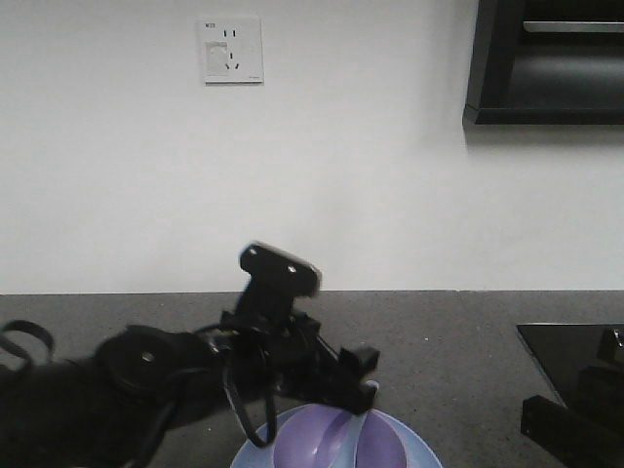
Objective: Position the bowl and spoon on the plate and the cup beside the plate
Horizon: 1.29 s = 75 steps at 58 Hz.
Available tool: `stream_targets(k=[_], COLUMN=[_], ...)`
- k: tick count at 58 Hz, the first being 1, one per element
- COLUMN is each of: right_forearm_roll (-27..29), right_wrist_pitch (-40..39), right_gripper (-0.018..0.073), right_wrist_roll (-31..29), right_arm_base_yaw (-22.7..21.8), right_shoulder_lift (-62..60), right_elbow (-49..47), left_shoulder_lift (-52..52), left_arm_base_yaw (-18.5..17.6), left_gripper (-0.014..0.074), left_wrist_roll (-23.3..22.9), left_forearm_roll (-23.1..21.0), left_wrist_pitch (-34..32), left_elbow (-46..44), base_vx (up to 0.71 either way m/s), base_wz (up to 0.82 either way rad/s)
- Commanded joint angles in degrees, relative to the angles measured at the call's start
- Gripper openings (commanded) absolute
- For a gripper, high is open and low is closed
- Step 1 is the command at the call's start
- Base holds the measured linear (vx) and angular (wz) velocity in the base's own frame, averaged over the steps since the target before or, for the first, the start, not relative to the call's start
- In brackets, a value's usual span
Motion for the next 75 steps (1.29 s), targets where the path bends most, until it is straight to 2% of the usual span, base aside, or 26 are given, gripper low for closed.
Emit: stream_targets(k=[1, 8, 10, 20, 24, 28, 37, 41, 46, 50, 57, 62, 69, 72, 75], right_forearm_roll=[0.6, 0.6, 0.6, 0.6, 0.6, 0.6, 0.6, 0.6, 0.6, 0.6, 0.5, 0.5, 0.6, 0.7, 0.7], right_wrist_pitch=[-5.3, -5.1, -4.9, -4.5, -3.7, -2.5, -1.0, -0.9, -0.4, 0.0, 0.3, 1.1, 1.3, 1.3, 1.3], right_gripper=[0.0426, 0.0426, 0.0426, 0.0426, 0.0426, 0.0426, 0.0426, 0.0426, 0.0426, 0.0426, 0.0426, 0.0425, 0.0424, 0.0424, 0.0424], right_wrist_roll=[-0.2, -0.2, -0.2, -0.2, -0.2, -0.2, -0.2, -0.2, -0.2, -0.2, -0.2, -0.2, -0.2, -0.2, -0.2], right_arm_base_yaw=[-0.3, -0.3, -0.3, -0.3, -0.3, -0.3, -0.3, -0.3, -0.3, -0.3, -0.3, -0.3, -0.3, -0.3, -0.3], right_shoulder_lift=[0.3, 0.3, 0.3, 0.3, 0.3, 0.3, 0.3, 0.3, 0.3, 0.3, 0.3, 0.3, 0.3, 0.3, 0.3], right_elbow=[-1.6, -1.6, -1.6, -1.6, -1.6, -1.6, -1.6, -1.6, -1.6, -1.6, -1.6, -1.6, -1.6, -1.6, -1.6], left_shoulder_lift=[-8.8, -17.2, -19.9, -36.2, -43.1, -48.9, -53.8, -53.5, -52.8, -51.8, -49.9, -48.4, -47.9, -47.5, -46.7], left_arm_base_yaw=[2.3, 7.1, 9.0, 21.9, 28.5, 33.5, 41.4, 44.0, 46.9, 48.8, 50.9, 50.9, 50.9, 50.9, 50.9], left_gripper=[0.0530, 0.0464, 0.0447, 0.0426, 0.0426, 0.0426, 0.0426, 0.0426, 0.0426, 0.0426, 0.0426, 0.0426, 0.0426, 0.0426, 0.0426], left_wrist_roll=[-0.1, -0.1, -0.1, -3.2, -3.3, -3.3, -3.7, -7.5, -14.5, -19.8, -30.5, -38.5, -47.5, -52.1, -57.3], left_forearm_roll=[0.9, 8.0, 8.8, 8.6, 8.6, 8.6, 8.7, 8.7, 10.2, 15.4, 30.4, 38.9, 48.2, 53.2, 60.1], left_wrist_pitch=[-3.7, -4.7, -4.7, -4.9, -4.9, -3.7, 3.3, 4.6, 5.9, 8.6, 18.6, 22.2, 25.2, 27.0, 29.9], left_elbow=[-2.1, -0.3, 1.2, 14.4, 20.2, 24.8, 28.2, 28.0, 28.0, 27.8, 24.8, 21.9, 18.4, 16.7, 14.9], base_vx=[0.00, 0.00, 0.00, 0.00, 0.00, 0.00, 0.00, 0.00, 0.00, 0.00, 0.00, 0.00, 0.00, 0.00, 0.00], base_wz=[0.00, 0.00, 0.00, 0.00, 0.00, 0.00, 0.00, 0.00, 0.00, 0.00, 0.00, 0.00, 0.00, 0.00, 0.00])
